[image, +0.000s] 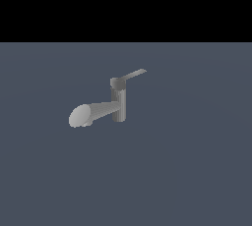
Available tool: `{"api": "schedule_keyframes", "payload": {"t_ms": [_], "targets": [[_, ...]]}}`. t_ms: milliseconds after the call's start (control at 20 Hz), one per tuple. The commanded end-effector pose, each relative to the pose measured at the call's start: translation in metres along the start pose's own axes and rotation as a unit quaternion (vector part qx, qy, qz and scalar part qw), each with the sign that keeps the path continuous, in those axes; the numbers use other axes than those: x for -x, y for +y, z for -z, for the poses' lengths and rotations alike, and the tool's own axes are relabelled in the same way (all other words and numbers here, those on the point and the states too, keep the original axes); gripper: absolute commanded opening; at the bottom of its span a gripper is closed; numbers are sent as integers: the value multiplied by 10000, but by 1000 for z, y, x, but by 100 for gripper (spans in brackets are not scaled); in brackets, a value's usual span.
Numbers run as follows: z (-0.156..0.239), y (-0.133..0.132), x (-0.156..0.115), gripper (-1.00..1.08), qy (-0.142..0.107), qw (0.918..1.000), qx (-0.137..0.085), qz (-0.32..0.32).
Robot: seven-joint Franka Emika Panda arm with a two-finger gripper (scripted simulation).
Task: Turn on the faucet by rotating a designated handle.
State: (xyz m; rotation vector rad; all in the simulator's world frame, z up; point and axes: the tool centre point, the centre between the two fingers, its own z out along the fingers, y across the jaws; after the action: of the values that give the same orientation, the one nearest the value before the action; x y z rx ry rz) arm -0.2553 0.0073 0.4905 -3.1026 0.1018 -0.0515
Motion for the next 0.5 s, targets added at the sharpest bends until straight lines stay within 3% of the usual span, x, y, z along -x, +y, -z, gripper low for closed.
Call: {"api": "schedule_keyframes", "payload": {"t_ms": [0, 450], "targets": [[-5, -3, -4, -100, -1, 9999, 3, -124], [-36, -21, -30, -100, 1, 9957, 23, -926]]}}
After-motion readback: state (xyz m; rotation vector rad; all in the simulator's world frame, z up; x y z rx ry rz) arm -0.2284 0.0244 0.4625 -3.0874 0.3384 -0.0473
